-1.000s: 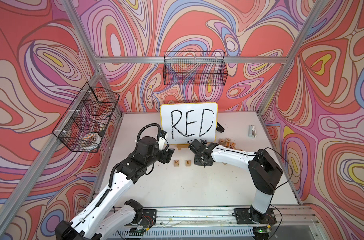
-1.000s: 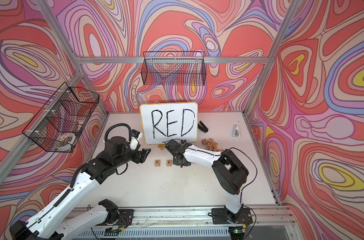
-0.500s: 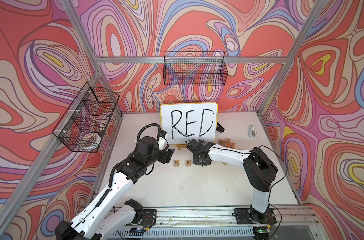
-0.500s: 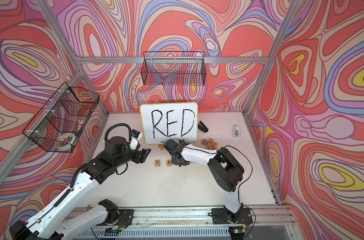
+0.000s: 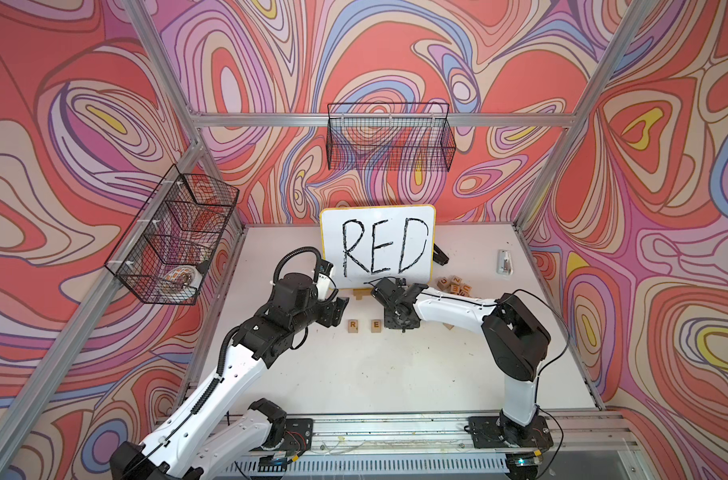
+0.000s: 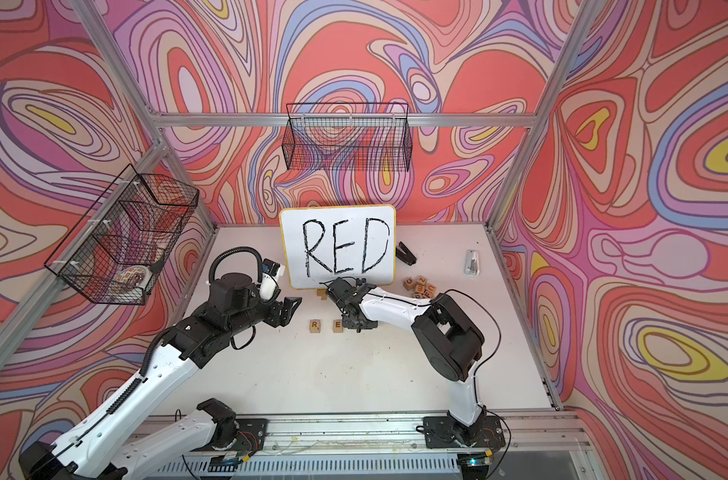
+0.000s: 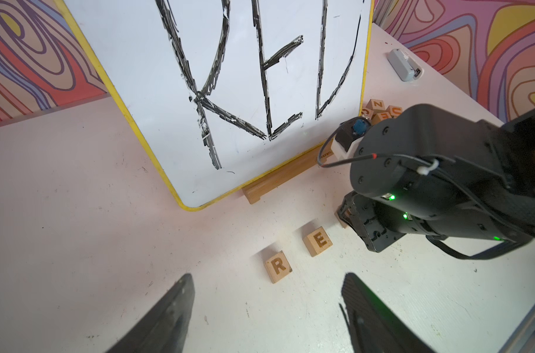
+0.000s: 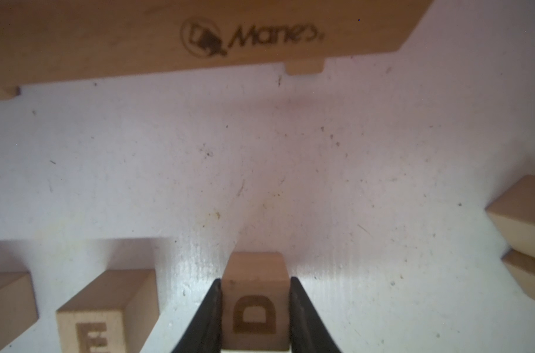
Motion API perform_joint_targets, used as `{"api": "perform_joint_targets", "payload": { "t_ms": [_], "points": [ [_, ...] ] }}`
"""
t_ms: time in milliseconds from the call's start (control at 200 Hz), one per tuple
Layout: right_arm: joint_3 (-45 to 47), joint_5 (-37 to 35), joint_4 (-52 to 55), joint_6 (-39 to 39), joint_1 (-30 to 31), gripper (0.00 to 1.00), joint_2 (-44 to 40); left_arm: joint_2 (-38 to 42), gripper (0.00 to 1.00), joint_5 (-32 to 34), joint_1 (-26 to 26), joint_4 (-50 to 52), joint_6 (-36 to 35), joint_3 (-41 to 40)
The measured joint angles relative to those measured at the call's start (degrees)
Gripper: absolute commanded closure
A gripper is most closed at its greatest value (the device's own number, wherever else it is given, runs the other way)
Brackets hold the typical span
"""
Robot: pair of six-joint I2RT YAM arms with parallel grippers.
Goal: Assemble the uppercase word "red" with letter blocks
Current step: Place the letter block at the center of the board.
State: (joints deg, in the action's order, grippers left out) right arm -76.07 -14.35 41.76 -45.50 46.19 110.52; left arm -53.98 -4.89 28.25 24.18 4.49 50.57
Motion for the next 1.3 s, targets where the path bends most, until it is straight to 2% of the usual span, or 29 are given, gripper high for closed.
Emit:
{"api": "perform_joint_targets", "payload": {
  "t_ms": [1302],
  "points": [
    [3.41,-0.48,-1.92,-1.75,-0.15,0.78,-2.05,0.00,0.21,-0.02,0.00,0.00,0.00,0.00]
  ]
}}
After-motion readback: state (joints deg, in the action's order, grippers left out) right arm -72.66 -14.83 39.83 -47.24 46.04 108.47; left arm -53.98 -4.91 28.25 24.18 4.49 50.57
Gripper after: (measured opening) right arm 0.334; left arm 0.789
